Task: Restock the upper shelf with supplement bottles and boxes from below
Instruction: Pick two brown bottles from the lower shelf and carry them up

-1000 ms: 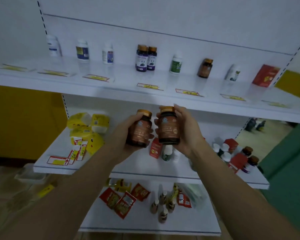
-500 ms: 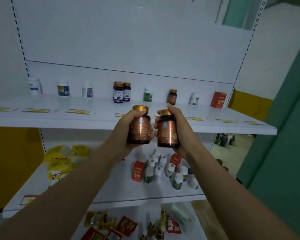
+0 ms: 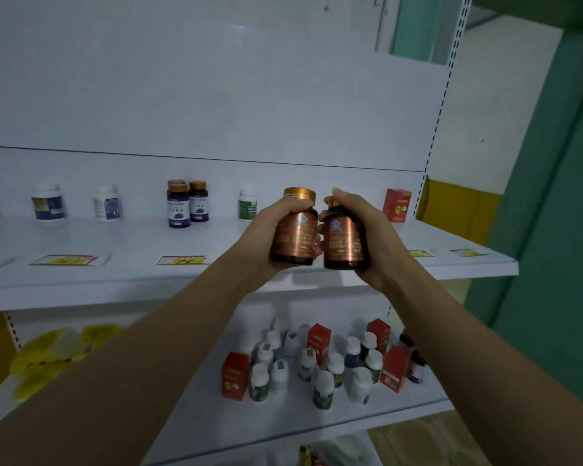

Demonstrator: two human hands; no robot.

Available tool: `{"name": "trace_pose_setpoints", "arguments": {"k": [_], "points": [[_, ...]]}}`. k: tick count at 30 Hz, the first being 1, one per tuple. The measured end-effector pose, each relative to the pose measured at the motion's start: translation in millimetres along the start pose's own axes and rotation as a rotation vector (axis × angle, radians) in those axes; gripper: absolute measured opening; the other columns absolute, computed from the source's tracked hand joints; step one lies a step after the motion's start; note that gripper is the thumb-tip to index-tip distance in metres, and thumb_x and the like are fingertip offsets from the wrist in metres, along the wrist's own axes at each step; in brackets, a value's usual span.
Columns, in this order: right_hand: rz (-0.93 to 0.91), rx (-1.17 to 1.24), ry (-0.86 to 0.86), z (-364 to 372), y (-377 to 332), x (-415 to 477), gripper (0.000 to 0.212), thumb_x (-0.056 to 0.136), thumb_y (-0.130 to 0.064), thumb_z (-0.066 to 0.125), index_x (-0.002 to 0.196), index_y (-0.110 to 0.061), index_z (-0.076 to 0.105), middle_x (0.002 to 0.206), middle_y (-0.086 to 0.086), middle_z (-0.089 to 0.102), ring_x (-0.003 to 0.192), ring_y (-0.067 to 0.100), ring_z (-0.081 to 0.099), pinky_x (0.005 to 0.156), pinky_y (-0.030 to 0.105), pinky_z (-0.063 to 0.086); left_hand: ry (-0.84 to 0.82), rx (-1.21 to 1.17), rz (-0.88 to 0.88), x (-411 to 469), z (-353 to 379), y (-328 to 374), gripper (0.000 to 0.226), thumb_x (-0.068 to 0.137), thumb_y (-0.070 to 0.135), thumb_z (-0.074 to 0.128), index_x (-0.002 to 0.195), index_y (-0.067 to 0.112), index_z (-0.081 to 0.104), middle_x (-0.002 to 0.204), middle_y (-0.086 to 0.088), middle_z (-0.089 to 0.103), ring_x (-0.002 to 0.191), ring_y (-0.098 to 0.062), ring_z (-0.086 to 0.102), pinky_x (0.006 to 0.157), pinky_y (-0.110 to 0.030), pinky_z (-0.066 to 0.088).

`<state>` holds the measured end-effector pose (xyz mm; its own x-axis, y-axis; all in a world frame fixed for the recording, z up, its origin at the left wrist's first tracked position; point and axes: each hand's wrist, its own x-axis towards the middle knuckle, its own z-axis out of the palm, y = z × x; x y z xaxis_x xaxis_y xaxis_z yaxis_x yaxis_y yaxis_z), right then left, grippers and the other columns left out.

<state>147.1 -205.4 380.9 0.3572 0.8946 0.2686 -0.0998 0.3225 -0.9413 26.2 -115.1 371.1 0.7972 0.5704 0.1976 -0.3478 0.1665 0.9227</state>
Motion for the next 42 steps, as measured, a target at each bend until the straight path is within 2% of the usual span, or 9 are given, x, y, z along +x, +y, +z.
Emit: {"name": "trace_pose_setpoints", "arguments": {"k": [8, 12, 15, 18, 22, 26, 33, 38, 42], "points": [[0.009, -0.154, -0.019, -79.5, -1.4, 122.5, 0.01, 0.087, -0.024, 0.061, 0.094, -0.017, 0.061, 0.082, 0.0, 0.064, 0.066, 0.012, 0.062, 0.057, 0.026, 0.054, 0.072, 0.29, 0.05, 138.3, -7.4, -9.8, 0.024, 0.082, 0.006, 0.063, 0.105, 0.011, 0.059, 0.097, -0.01, 0.064, 0.084, -0.02, 0.064, 0.067, -0.03, 0.054], [0.025, -0.213, -0.102, -113.8, -2.3, 184.2, 0.008, 0.086, -0.029, 0.063, 0.09, -0.022, 0.063, 0.078, -0.003, 0.064, 0.064, 0.008, 0.064, 0.053, 0.025, 0.052, 0.223, 0.385, 0.045, 199.2, -15.7, -15.1, 0.052, 0.076, 0.014, 0.073, 0.124, 0.01, 0.055, 0.121, -0.014, 0.062, 0.112, -0.03, 0.061, 0.093, -0.046, 0.052], [0.042, -0.323, -0.138, -134.6, 4.3, 224.2, 0.014, 0.086, -0.033, 0.065, 0.097, -0.026, 0.066, 0.088, -0.005, 0.068, 0.073, 0.006, 0.067, 0.058, 0.021, 0.054, 0.335, 0.522, 0.029, 231.8, -27.8, -23.0, 0.048, 0.074, 0.011, 0.076, 0.119, 0.012, 0.06, 0.112, -0.007, 0.067, 0.109, -0.026, 0.062, 0.099, -0.043, 0.048], [0.051, -0.425, -0.094, -148.4, 21.0, 258.2, 0.032, 0.085, -0.031, 0.067, 0.115, -0.019, 0.064, 0.101, -0.004, 0.068, 0.085, 0.006, 0.065, 0.053, 0.009, 0.047, 0.438, 0.625, 0.014, 255.5, -40.7, -31.3, 0.042, 0.072, 0.004, 0.076, 0.112, 0.011, 0.064, 0.099, -0.002, 0.068, 0.099, -0.021, 0.063, 0.087, -0.032, 0.049], [0.075, -0.512, -0.046, -161.1, 48.8, 293.2, 0.036, 0.084, -0.021, 0.07, 0.118, -0.01, 0.062, 0.108, 0.004, 0.066, 0.098, 0.017, 0.063, 0.081, 0.026, 0.051, 0.511, 0.746, -0.044, 280.3, -56.2, -42.7, 0.048, 0.072, -0.006, 0.073, 0.117, 0.007, 0.062, 0.103, -0.005, 0.063, 0.097, -0.021, 0.057, 0.082, -0.03, 0.043], [0.097, -0.694, -0.008, -168.0, 64.3, 314.2, 0.04, 0.083, -0.024, 0.071, 0.12, -0.014, 0.059, 0.108, 0.002, 0.062, 0.101, 0.019, 0.059, 0.076, 0.025, 0.048, 0.551, 0.804, -0.124, 302.6, -65.6, -54.1, 0.058, 0.071, -0.007, 0.074, 0.126, 0.005, 0.057, 0.121, -0.013, 0.062, 0.11, -0.027, 0.056, 0.1, -0.042, 0.047], [0.008, -1.001, 0.048, -168.1, 82.6, 332.5, 0.043, 0.086, -0.027, 0.066, 0.123, -0.007, 0.056, 0.119, 0.011, 0.06, 0.109, 0.027, 0.057, 0.092, 0.037, 0.048, 0.573, 0.945, -0.082, 323.6, -71.1, -76.7, 0.038, 0.079, 0.005, 0.07, 0.116, 0.006, 0.063, 0.106, -0.009, 0.064, 0.105, -0.025, 0.057, 0.087, -0.032, 0.045], [-0.019, -1.109, 0.089, -165.6, 94.6, 350.3, 0.036, 0.086, -0.027, 0.065, 0.112, -0.004, 0.057, 0.107, 0.014, 0.063, 0.089, 0.024, 0.057, 0.079, 0.037, 0.052, 0.558, 1.029, -0.097, 327.7, -72.0, -80.8, 0.041, 0.075, 0.007, 0.073, 0.115, 0.007, 0.064, 0.112, -0.014, 0.067, 0.107, -0.031, 0.06, 0.097, -0.041, 0.047], [-0.032, -1.146, 0.112, -161.5, 101.1, 360.2, 0.042, 0.087, -0.027, 0.064, 0.118, -0.003, 0.048, 0.116, 0.016, 0.058, 0.102, 0.028, 0.057, 0.073, 0.029, 0.039, 0.551, 1.074, -0.139, 331.4, -76.1, -80.3, 0.042, 0.075, 0.01, 0.074, 0.115, 0.006, 0.063, 0.112, -0.015, 0.066, 0.105, -0.031, 0.06, 0.095, -0.042, 0.048]]}}
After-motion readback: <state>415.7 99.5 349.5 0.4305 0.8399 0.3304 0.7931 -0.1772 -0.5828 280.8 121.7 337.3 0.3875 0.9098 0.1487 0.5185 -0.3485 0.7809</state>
